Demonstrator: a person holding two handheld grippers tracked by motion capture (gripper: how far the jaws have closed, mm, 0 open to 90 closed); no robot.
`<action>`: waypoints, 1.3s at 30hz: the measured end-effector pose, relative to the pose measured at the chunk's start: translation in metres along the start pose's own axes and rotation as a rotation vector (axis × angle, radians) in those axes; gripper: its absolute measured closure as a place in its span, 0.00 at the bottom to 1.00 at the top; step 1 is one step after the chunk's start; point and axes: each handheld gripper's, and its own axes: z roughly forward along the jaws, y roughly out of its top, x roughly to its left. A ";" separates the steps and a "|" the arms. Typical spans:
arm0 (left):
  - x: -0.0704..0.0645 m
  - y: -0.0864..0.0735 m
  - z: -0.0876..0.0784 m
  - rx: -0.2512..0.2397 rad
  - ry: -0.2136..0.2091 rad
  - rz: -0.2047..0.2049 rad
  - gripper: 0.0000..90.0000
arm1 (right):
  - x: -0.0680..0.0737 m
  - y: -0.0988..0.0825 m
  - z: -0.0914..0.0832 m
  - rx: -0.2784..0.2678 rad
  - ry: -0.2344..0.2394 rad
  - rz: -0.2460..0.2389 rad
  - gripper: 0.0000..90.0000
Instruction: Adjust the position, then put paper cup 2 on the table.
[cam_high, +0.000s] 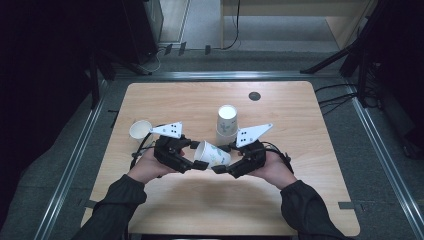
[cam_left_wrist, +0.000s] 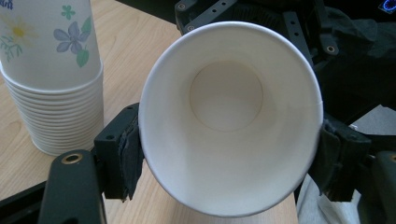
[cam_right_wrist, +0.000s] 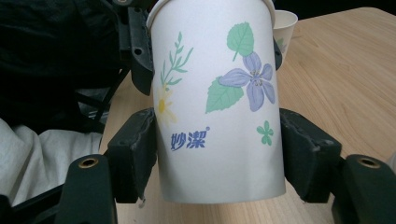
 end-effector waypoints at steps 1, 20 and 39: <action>0.000 0.000 0.000 0.002 0.000 0.001 0.27 | 0.000 0.000 0.000 0.000 0.001 -0.005 0.37; 0.001 0.003 -0.009 -0.021 0.024 -0.013 0.28 | 0.000 0.000 0.000 -0.001 -0.020 0.000 0.26; 0.004 0.011 -0.034 -0.018 0.087 -0.017 0.28 | -0.003 -0.015 0.002 0.053 -0.146 0.008 0.21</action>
